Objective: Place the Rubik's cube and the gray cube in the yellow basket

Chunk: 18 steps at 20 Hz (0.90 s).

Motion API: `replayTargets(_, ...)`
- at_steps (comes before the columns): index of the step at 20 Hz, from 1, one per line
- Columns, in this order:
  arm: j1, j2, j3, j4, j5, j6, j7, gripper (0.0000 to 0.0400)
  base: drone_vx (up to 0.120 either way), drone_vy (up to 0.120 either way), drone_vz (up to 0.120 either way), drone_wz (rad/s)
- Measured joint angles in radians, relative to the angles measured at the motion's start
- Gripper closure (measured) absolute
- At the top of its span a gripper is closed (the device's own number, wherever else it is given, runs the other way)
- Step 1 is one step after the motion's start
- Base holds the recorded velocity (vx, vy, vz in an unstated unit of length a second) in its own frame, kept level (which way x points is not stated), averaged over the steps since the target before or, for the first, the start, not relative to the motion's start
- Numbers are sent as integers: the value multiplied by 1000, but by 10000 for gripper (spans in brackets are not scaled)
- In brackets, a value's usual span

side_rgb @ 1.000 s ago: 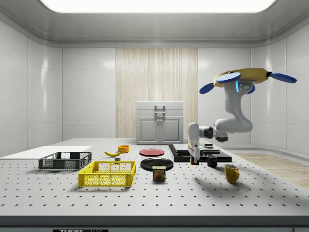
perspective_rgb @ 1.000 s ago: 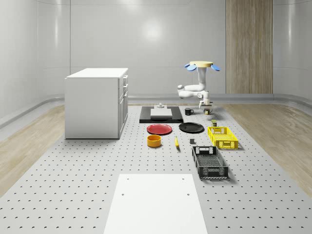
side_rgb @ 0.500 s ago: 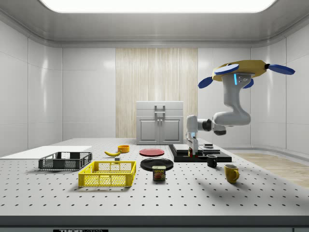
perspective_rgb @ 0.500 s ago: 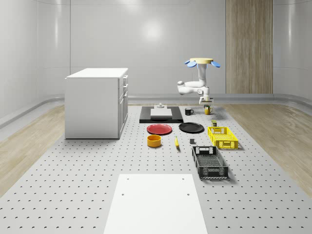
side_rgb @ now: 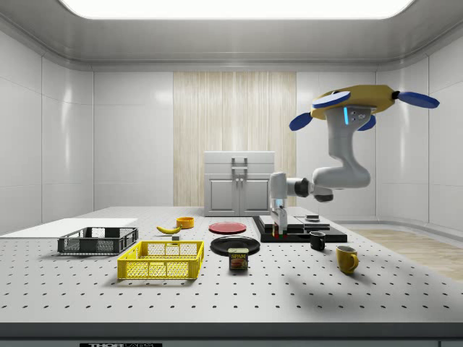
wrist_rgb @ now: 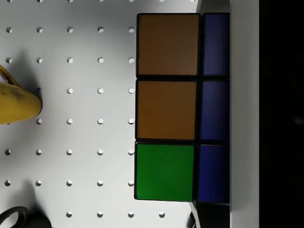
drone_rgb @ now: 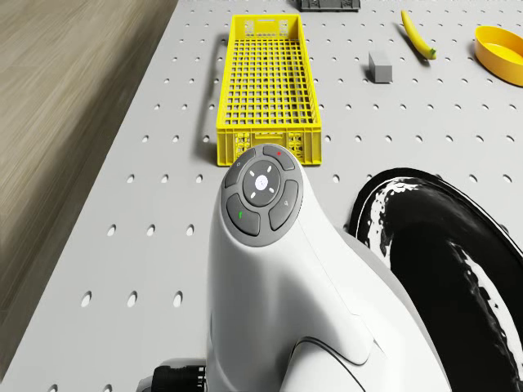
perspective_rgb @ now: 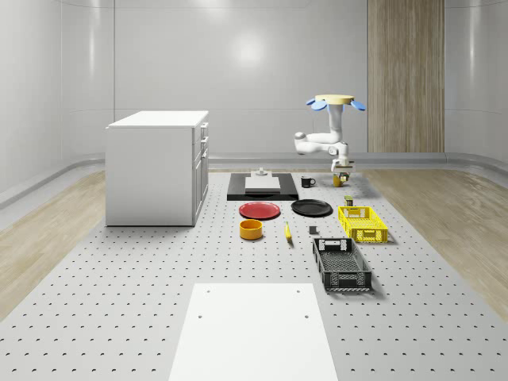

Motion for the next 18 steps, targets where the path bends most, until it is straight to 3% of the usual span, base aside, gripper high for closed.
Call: replayTargets(18, -10, -44, 7, 2, 19, 41, 8, 80, 120, 0, 0, 0)
